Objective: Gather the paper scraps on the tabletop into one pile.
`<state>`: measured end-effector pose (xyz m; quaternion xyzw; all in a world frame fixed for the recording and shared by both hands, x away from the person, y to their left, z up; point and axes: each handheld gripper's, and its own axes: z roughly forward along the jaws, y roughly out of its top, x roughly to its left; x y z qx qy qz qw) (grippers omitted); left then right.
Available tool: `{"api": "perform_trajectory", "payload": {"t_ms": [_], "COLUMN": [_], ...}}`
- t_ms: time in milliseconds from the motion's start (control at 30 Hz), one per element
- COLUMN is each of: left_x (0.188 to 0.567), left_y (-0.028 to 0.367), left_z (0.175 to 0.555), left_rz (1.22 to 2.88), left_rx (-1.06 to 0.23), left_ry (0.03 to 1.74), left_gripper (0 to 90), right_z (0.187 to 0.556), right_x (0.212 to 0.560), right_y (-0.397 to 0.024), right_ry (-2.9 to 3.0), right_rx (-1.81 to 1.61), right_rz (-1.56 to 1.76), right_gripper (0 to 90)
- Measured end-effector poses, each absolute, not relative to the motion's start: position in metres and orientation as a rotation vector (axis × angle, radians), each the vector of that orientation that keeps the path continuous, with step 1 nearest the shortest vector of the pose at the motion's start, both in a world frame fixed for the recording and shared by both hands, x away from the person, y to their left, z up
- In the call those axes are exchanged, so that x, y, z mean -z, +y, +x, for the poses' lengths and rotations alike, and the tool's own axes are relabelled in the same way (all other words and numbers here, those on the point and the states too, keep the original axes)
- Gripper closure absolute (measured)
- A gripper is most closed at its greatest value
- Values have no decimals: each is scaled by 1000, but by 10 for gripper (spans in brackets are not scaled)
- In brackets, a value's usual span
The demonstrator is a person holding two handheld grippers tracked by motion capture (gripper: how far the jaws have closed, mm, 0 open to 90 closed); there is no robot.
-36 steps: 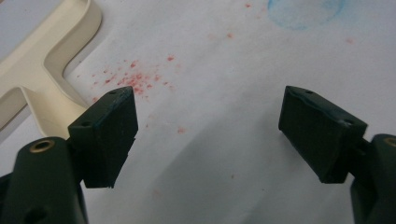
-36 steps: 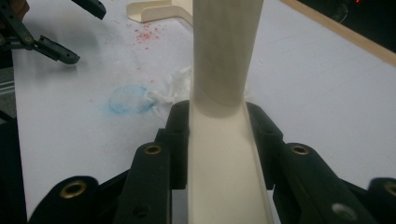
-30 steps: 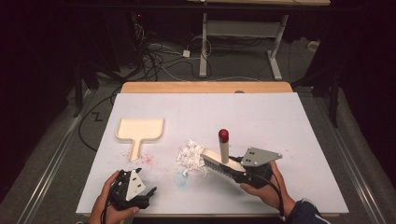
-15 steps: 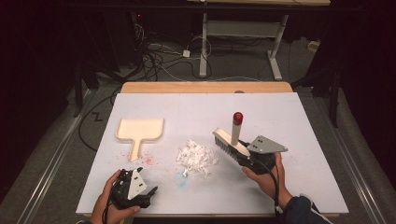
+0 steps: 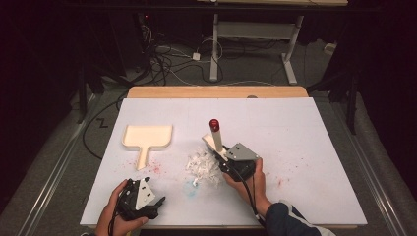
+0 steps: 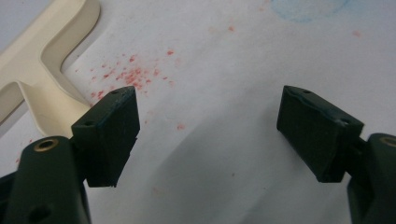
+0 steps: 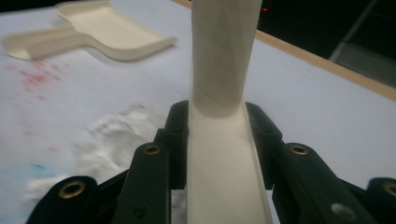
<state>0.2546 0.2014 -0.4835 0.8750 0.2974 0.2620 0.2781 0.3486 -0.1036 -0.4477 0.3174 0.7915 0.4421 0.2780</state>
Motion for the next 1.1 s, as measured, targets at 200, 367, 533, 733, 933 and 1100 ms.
{"api": "perform_trajectory", "payload": {"t_ms": [200, 367, 533, 733, 933, 1100], "left_x": [482, 479, 477, 476, 476, 475], "left_y": [204, 206, 206, 208, 209, 206], "left_z": [253, 252, 250, 250, 251, 251], "left_rz": [2325, 2291, 2281, 2259, 2252, 2238], "left_rx": [-706, -716, -731, -735, -758, -774], "left_ry": [800, 807, 795, 802, 832, 828], "left_gripper": [200, 193, 187, 179, 163, 155], "right_z": [346, 349, 348, 342, 328, 314], "right_x": [441, 429, 418, 404, 383, 379], "right_y": [-97, -120, -146, -175, -207, -233], "right_ry": [2094, 2059, 2084, 2109, 2177, 2253], "right_rx": [-1189, -1225, -1239, -1248, -1247, -1258], "right_rz": [833, 857, 844, 812, 736, 721], "right_gripper": [676, 676, 676, 677, 676, 676]}}
